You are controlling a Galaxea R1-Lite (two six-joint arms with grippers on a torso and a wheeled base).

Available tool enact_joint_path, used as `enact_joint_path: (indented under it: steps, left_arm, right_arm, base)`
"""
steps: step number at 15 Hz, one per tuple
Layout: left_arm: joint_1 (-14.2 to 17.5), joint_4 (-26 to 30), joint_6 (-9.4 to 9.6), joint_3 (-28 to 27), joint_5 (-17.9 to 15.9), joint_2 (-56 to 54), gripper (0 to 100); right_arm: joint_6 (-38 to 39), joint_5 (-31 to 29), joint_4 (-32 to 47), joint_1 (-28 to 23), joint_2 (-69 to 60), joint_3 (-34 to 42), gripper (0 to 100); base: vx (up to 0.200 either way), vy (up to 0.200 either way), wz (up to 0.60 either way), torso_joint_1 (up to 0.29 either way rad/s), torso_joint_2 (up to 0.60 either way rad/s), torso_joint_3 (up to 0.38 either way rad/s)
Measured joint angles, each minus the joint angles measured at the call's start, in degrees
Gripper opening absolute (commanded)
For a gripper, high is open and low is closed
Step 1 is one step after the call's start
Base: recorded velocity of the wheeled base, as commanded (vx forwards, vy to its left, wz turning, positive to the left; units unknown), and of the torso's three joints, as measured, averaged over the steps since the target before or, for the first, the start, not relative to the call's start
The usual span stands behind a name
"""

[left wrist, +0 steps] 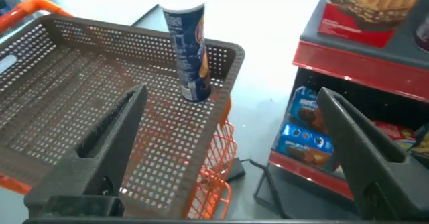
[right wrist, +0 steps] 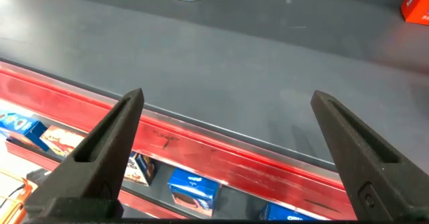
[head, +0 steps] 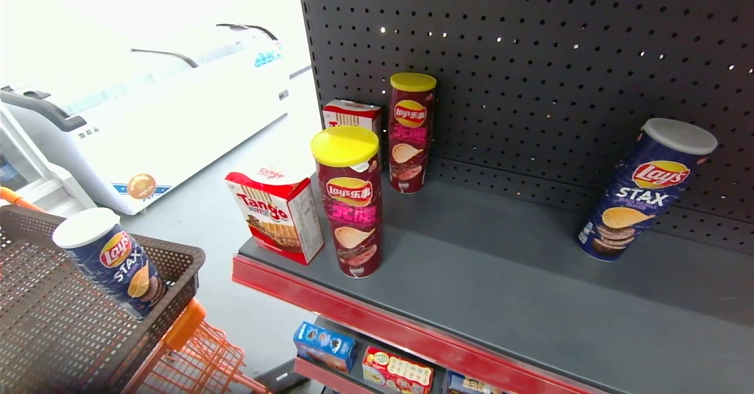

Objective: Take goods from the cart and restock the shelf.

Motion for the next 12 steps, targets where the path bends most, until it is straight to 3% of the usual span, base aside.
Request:
enact_joint_path:
  steps: [3,5,9,12]
  left_arm:
    - [-0.33,-0.46,-0.24,-2.1,1.45,7.56,100]
    - [1.21,-0.9,-0.74,-2.35,1.35,11.14,100]
    - [10.85,-1.12,-1.17,-3.32,1.29,20.53,100]
    - [13.32,-3.52,-2.76,-3.75,-0.95,28.03,100]
  right_arm:
    - [0.0,-0.02,0.0,0.0,0.0,0.0,100]
    - [0.0,0.0,0.0,0.0,0.0,0.0,100]
    - [0.0,-0.02,0.02,0.0,0.0,0.0,100]
    - [0.0,-0.02,0.0,0.0,0.0,0.0,100]
  base:
    - [0.0,0.0,0.0,0.0,0.0,0.0]
    - [0.0,0.0,0.0,0.0,0.0,0.0]
    - [0.0,0.0,0.0,0.0,0.0,0.0]
    - [0.0,0.0,0.0,0.0,0.0,0.0]
